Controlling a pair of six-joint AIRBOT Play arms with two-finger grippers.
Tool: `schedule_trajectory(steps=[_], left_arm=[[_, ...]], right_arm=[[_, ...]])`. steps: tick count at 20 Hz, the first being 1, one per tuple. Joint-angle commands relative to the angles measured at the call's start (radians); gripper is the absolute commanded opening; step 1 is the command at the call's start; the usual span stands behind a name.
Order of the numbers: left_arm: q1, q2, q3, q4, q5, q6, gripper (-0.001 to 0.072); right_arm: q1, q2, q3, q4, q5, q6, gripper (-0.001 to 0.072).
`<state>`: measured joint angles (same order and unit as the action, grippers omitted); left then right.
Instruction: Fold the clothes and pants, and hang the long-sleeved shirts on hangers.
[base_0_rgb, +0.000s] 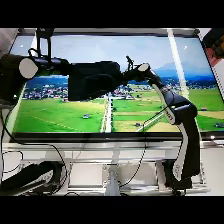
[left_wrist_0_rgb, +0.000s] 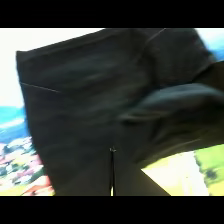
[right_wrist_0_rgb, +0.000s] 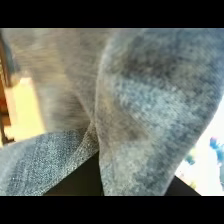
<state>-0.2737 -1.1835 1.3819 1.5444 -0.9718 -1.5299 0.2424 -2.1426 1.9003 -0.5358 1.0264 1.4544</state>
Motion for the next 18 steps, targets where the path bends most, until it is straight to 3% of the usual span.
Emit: schedule_trajectory(steps=[1, 9, 13, 16, 18], left_arm=[[0.001, 0.002, 0.000, 0.089, -0.095, 0.000, 0.0037], [0.001, 0.023, 0.000, 0.106, -0.151, 0.000, 0.0038], [0.001, 0.058, 0.000, 0.106, -0.151, 0.000, 0.0038], [0.001, 0.078, 0.000, 0.106, -0.151, 0.000, 0.0037], [0.001, 0.084, 0.000, 0.106, -0.151, 0.000, 0.0037]], right_arm=[[-0.070, 0.110, 0.002, 0.009, 0.060, -0.052, 0.0025], [-0.478, 0.453, 0.003, -0.037, 0.106, -0.071, 0.0025], [-0.763, 0.533, 0.002, -0.217, 0.163, -0.011, 0.0025], [-0.976, 0.534, -0.021, -0.423, 0.207, 0.202, 0.0026], [-1.098, 0.534, -0.061, -0.492, 0.252, 0.270, 0.0025]])
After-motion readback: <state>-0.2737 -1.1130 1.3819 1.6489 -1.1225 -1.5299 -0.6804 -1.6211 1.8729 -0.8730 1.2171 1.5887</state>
